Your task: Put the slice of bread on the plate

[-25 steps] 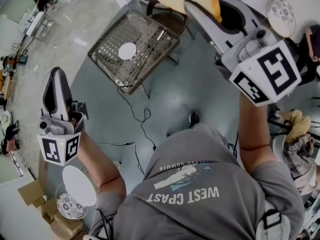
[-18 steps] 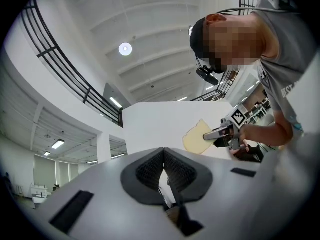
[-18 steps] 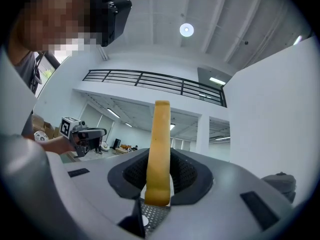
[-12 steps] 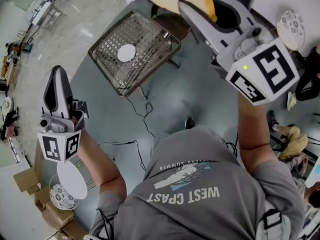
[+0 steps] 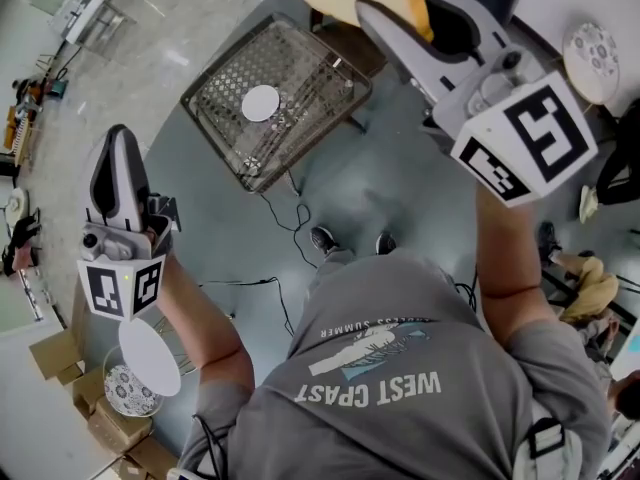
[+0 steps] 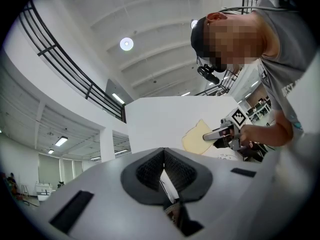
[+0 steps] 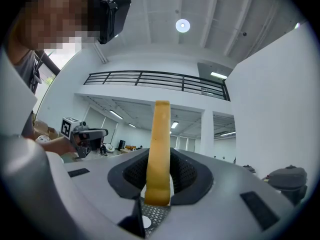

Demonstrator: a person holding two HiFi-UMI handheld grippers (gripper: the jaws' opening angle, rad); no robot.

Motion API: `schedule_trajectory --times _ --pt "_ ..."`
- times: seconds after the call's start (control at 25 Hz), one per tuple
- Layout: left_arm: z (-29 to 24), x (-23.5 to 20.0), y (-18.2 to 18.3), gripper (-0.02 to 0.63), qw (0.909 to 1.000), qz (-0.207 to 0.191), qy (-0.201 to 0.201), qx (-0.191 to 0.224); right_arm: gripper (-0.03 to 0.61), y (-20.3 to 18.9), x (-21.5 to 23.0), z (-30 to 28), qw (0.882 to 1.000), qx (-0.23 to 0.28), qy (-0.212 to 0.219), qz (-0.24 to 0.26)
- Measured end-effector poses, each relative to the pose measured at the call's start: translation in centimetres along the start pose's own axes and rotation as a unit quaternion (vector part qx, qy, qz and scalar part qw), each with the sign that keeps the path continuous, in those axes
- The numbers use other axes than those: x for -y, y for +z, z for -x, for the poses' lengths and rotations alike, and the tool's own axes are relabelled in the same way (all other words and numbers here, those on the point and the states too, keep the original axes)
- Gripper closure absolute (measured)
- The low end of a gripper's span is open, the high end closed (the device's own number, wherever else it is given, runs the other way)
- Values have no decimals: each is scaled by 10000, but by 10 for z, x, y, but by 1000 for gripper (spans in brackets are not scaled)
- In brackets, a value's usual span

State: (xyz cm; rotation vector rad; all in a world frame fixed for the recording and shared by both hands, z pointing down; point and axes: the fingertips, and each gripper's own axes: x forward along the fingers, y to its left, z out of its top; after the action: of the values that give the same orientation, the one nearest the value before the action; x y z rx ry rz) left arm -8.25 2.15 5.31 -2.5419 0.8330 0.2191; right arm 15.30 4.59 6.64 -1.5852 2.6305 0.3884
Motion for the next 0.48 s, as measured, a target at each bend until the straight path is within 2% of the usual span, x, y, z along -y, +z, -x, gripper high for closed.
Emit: schedule_trajectory --times 0.48 --pt "-9 -79 -35 606 9996 131 -209 128 489 -16 -11 -76 9997 -129 -223 8"
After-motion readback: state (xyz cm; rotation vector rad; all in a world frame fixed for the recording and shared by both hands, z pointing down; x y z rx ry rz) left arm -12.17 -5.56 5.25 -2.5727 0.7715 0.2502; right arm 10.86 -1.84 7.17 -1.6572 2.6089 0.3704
